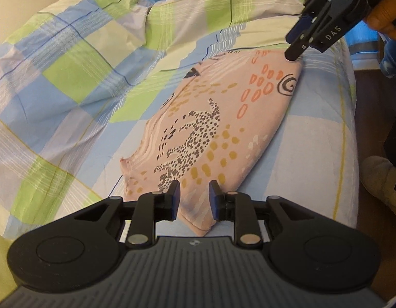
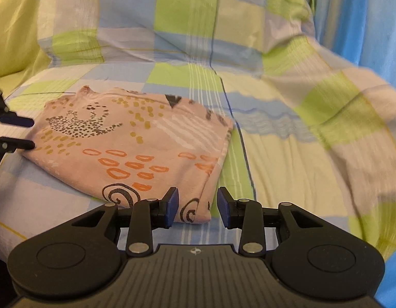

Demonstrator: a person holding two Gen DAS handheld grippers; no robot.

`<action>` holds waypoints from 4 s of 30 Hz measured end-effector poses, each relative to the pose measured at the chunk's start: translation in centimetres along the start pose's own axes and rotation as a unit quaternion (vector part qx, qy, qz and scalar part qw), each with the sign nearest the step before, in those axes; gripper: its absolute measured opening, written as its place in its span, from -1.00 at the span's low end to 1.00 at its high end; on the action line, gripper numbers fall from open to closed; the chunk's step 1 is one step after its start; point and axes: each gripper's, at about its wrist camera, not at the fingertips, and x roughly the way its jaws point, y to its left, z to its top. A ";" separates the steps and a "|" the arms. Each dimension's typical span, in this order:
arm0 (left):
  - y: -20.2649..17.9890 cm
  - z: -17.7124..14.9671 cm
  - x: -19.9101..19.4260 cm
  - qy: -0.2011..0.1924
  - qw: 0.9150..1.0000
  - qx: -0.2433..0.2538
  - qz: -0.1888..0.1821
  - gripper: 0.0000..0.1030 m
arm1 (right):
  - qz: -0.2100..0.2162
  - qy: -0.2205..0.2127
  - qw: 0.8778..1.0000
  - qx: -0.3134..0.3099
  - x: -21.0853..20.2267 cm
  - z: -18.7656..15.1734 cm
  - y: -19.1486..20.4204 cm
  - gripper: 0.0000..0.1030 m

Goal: Fold clothes
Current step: 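Move both tools to the folded shorts ends and open them, then grasp one end of the shorts with the right tool while the left tool grasps the other, then lift the folded shorts with both tools and carry them to the clothes stack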

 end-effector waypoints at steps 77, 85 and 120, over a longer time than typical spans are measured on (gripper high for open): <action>-12.8 21.7 -9.4 -0.224 0.917 0.317 0.089 -0.85 | -0.294 -0.027 0.915 -0.276 -24.1 -3.6 -3.8 -0.89; -18.5 25.7 -13.0 -0.312 0.879 0.359 0.039 -0.85 | -0.366 0.031 0.905 -0.217 -32.1 -8.1 -4.4 -0.89; -46.5 39.6 -10.6 -0.414 0.761 0.468 -0.173 -0.83 | -0.457 0.234 0.856 -0.060 -41.7 -29.4 -15.5 -0.92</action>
